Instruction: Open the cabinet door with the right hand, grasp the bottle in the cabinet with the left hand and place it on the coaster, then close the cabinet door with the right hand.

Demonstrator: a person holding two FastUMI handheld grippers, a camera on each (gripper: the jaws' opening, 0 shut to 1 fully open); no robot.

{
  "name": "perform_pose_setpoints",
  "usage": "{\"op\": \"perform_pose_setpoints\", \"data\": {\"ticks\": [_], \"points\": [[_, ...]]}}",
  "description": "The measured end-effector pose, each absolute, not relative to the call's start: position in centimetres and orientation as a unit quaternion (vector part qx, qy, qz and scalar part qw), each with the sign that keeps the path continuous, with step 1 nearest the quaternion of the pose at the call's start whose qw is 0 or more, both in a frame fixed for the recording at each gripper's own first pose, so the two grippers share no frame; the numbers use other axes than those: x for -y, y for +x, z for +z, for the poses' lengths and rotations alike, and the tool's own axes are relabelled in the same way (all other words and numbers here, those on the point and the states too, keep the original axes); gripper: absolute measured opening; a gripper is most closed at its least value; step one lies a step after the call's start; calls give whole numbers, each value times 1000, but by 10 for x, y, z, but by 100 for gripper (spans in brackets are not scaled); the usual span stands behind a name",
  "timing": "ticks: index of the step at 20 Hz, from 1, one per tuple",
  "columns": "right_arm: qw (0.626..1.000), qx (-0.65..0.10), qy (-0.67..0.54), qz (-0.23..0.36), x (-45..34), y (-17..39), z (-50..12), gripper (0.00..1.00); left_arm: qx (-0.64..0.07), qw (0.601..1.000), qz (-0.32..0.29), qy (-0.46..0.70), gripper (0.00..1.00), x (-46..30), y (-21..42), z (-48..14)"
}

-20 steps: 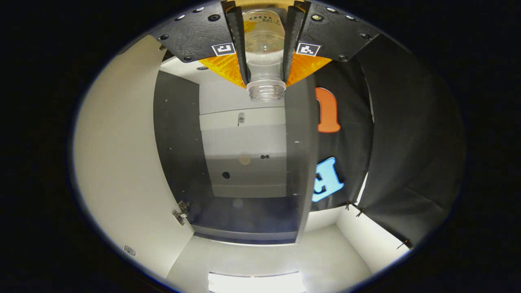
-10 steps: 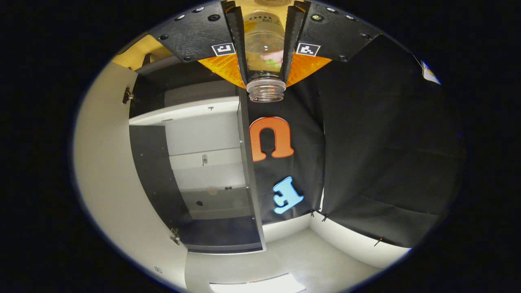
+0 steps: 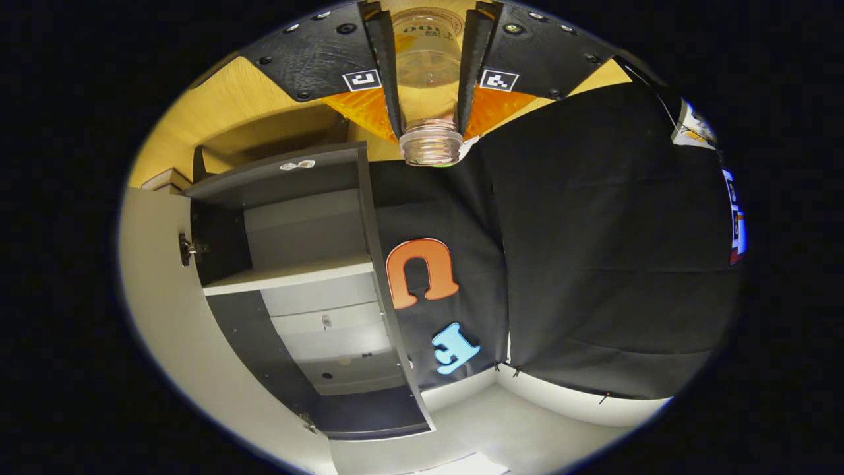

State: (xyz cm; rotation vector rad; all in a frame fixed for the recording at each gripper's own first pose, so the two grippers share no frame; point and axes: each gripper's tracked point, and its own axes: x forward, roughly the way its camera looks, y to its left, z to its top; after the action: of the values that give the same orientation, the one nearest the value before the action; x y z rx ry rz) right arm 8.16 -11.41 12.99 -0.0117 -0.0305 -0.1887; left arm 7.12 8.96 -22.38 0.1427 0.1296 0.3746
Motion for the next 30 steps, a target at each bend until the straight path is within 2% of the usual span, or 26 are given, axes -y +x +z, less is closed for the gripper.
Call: {"op": "perform_pose_setpoints", "data": {"ticks": [10, 11, 12, 17, 20, 21, 22, 23, 24, 25, 26, 28, 29, 30], "points": [[993, 2, 11, -114, 115, 80, 126, 92, -34, 974, 216, 67, 40, -104, 55, -227], [993, -1, 17, -113, 115, 80, 126, 92, -33, 973, 218, 62, 50, -105, 55, -227], [993, -2, 21, -113, 115, 79, 125, 92, -34, 974, 217, 64, 40, -105, 56, -228], [992, 6, -10, -127, 116, 76, 130, 92, -33, 976, 204, 66, 45, -102, 56, -228], [991, 8, -27, -130, 116, 77, 132, 92, -58, 976, 203, 60, 47, -103, 57, -243], [991, 8, -25, -128, 115, 76, 132, 92, -62, 974, 208, 60, 53, -106, 55, -245], [992, 8, -21, -127, 116, 77, 132, 92, -63, 975, 205, 53, 69, -106, 53, -246], [992, 5, -20, -127, 116, 78, 130, 92, -62, 976, 204, 46, 74, -106, 52, -246], [992, 3, -20, -127, 117, 78, 129, 92, -62, 976, 204, 43, 76, -107, 52, -246], [992, 4, -21, -126, 116, 78, 129, 92, -64, 976, 205, 43, 69, -108, 51, -246], [992, 4, -23, -127, 117, 78, 129, 92, -64, 976, 204, 42, 77, -109, 50, -245], [991, 5, -25, -128, 117, 77, 130, 92, -59, 977, 203, 39, 79, -110, 47, -240], [992, 7, -23, -127, 117, 77, 130, 92, -53, 977, 202, 40, 75, -110, 46, -235], [992, 8, -22, -126, 116, 78, 129, 92, -50, 978, 200, 43, 78, -110, 46, -232]]}}
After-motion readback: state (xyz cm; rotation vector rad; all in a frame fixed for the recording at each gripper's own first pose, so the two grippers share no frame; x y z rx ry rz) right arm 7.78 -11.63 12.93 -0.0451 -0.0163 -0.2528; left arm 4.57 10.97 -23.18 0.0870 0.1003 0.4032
